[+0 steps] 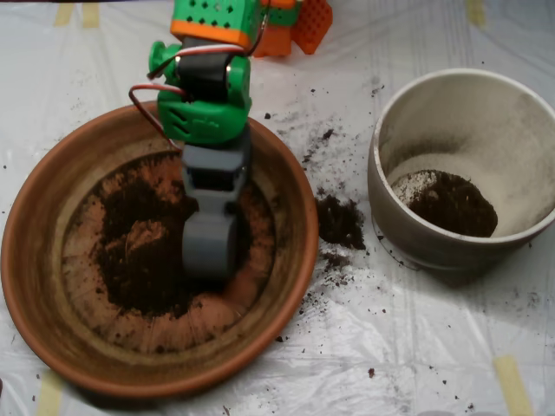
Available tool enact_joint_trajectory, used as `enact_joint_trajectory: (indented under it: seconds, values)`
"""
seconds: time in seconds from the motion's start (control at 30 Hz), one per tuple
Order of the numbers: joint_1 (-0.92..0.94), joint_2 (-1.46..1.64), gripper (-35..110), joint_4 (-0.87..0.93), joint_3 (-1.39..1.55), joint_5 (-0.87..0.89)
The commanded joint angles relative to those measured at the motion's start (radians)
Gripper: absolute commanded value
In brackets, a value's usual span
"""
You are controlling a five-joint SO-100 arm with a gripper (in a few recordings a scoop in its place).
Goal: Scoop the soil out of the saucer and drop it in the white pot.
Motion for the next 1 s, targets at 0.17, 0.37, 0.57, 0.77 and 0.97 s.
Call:
enact_joint_trajectory:
  seconds: [0.17, 0.37, 0.57, 0.77, 0.97]
  values:
    - [0.021, -0.094, 34, 0.02, -0.196, -0.048]
    - [0.035, -0.097, 14, -0.028, -0.212, -0.058]
    - [0.046, -0.095, 1, -0.081, -0.216, -0.063]
    - [0.078, 0.091, -1, -0.278, -0.054, -0.046]
    - [0.092, 0.385, -1, -0.393, 0.146, -0.005]
